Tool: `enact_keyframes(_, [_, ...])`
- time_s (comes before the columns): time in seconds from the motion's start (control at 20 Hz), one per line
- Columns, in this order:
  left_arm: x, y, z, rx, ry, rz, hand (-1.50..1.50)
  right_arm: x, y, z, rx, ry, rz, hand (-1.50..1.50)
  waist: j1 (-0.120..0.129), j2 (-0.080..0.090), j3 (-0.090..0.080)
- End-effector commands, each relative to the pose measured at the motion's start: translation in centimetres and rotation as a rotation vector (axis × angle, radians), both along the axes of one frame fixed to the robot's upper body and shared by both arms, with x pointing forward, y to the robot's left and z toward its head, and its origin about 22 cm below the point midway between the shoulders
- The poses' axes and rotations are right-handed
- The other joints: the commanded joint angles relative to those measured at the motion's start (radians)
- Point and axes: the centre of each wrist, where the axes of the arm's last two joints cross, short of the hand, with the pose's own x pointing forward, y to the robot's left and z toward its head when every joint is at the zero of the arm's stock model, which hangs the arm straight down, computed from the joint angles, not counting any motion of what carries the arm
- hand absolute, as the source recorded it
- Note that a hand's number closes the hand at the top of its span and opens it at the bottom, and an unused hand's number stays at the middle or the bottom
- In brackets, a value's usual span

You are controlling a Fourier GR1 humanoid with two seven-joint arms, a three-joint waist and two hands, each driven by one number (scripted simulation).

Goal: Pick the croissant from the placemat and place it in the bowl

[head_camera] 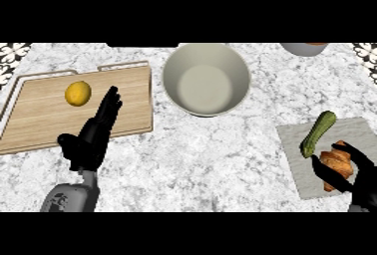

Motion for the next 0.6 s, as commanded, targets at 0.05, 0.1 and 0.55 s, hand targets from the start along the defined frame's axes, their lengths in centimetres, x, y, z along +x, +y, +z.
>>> enact_keyframes(0.05, [-1.4,-1.2,0.0,-0.003,-0.005,0.013,0.0,0.9,0.9,-1.6,-0.032,0.043,0.102,1.5,0.008,0.003,0.008])
enact_keyframes(0.1, [0.0,-0.2,0.0,0.011,0.002,0.011,0.0,-0.8,1.5,-0.2,0.013,-0.004,0.096,1.5,0.0,0.003,0.008])
enact_keyframes(0.55, [0.3,-1.5,0.2,-0.003,-0.014,-0.064,0.0,4.2,9.3,3.3,0.024,-0.123,0.86,1.5,0.105,0.003,0.011])
